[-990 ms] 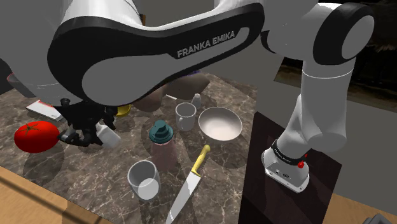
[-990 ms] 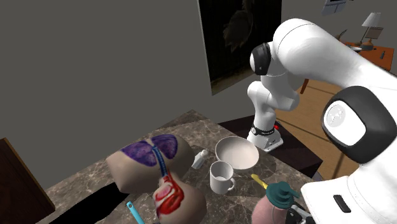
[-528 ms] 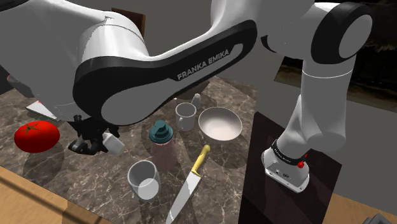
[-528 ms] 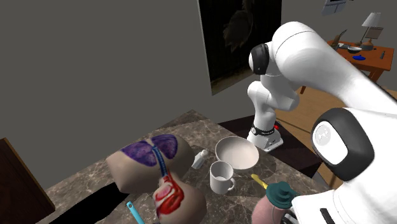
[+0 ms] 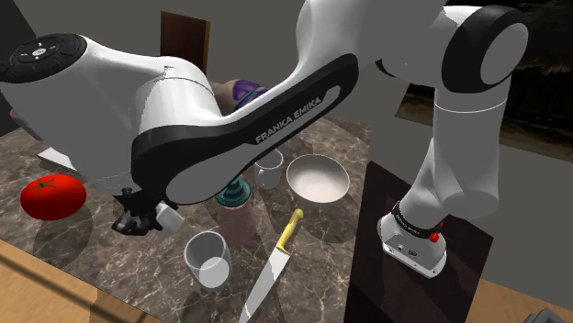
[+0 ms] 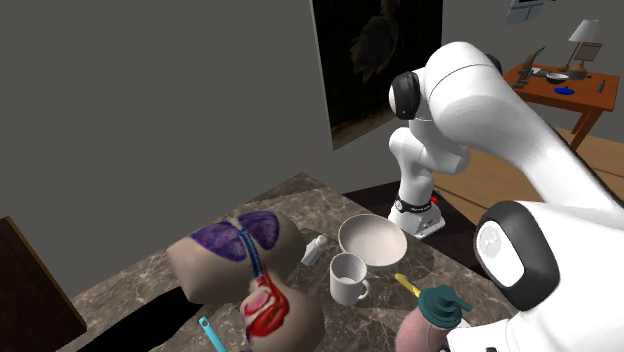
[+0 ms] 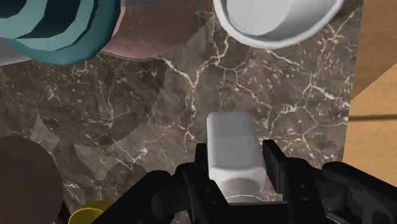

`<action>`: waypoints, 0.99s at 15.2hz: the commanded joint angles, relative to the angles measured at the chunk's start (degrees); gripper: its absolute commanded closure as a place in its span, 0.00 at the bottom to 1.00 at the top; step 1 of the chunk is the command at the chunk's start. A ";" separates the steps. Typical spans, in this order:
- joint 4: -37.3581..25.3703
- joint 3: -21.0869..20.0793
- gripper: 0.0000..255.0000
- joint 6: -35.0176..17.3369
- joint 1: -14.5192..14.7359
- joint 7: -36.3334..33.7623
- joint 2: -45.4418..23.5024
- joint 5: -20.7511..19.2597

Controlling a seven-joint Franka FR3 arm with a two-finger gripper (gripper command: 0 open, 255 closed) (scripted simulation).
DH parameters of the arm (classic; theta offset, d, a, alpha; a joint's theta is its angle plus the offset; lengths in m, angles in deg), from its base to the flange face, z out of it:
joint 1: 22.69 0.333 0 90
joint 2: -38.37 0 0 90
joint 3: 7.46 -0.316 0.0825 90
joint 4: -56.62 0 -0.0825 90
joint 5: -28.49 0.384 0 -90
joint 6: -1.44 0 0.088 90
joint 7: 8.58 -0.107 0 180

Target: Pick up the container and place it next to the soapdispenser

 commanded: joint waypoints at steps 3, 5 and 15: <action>1.95 0.39 1.00 -2.56 -0.04 -0.76 -0.83 -0.78; 2.83 0.62 1.00 -3.78 -0.01 -1.18 -1.31 -1.22; 6.15 1.93 1.00 -9.22 0.47 -3.28 -4.11 -3.62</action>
